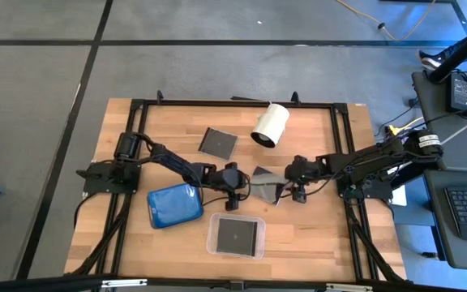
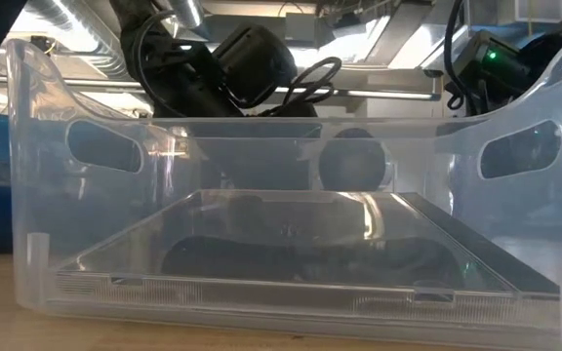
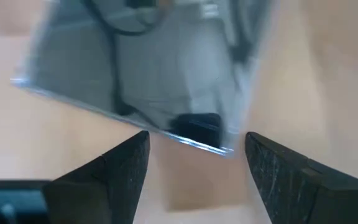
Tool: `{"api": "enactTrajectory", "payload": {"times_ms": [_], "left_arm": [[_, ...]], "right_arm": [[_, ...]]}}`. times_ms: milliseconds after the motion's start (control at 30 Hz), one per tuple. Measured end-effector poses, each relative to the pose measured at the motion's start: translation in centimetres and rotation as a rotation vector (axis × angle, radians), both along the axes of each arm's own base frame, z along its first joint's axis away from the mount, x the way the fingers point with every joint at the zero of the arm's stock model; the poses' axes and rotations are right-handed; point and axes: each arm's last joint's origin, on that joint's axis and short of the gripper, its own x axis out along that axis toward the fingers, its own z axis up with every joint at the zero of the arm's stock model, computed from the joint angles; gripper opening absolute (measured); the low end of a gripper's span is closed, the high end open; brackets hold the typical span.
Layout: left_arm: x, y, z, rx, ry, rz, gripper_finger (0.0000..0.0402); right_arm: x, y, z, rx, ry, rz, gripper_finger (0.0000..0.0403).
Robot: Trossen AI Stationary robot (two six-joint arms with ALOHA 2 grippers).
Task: Pick & place jewel cases by type
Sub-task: Put the bottom black CD case into the transparent bin
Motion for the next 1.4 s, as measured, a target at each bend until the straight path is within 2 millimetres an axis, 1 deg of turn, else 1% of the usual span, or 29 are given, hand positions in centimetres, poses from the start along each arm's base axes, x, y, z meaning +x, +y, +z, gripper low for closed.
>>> {"api": "enactTrajectory", "payload": {"times_ms": [100, 233, 333, 500, 833, 1133, 1267, 1400], "left_arm": [[0.0, 0.2, 0.0, 0.023, 0.003, -0.017, 0.0228], [0.1, 0.9, 0.0, 0.000, 0.002, -0.044, 0.0228], [0.2, 1.3, 0.2, -0.002, -0.024, -0.100, 0.0228], [0.4, 1.4, 0.5, 0.050, -0.062, -0.179, 0.0228], [0.4, 1.4, 1.3, 0.090, -0.090, -0.212, 0.0228], [0.5, 1.3, 1.4, 0.120, -0.097, -0.238, 0.0228], [0.4, 1.3, 2.5, 0.140, -0.119, -0.254, 0.0228], [0.4, 1.3, 4.0, 0.160, -0.161, -0.270, 0.0228]], "right_arm": [[0.1, 0.2, 0.1, 0.059, -0.016, 0.039, 0.0267], [0.2, 0.4, 0.1, 0.115, -0.022, 0.070, 0.0267], [0.3, 0.4, 0.1, 0.111, -0.023, 0.069, 0.0267], [0.5, 0.4, -0.2, 0.102, -0.016, 0.065, 0.0267], [0.6, 0.4, -0.7, 0.096, 0.010, 0.068, 0.0267], [0.6, 0.4, -0.8, 0.096, 0.017, 0.068, 0.0267], [0.5, 0.4, -0.8, 0.093, 0.019, 0.074, 0.0267], [0.5, 0.4, -0.8, 0.085, 0.020, 0.086, 0.0267]]}}
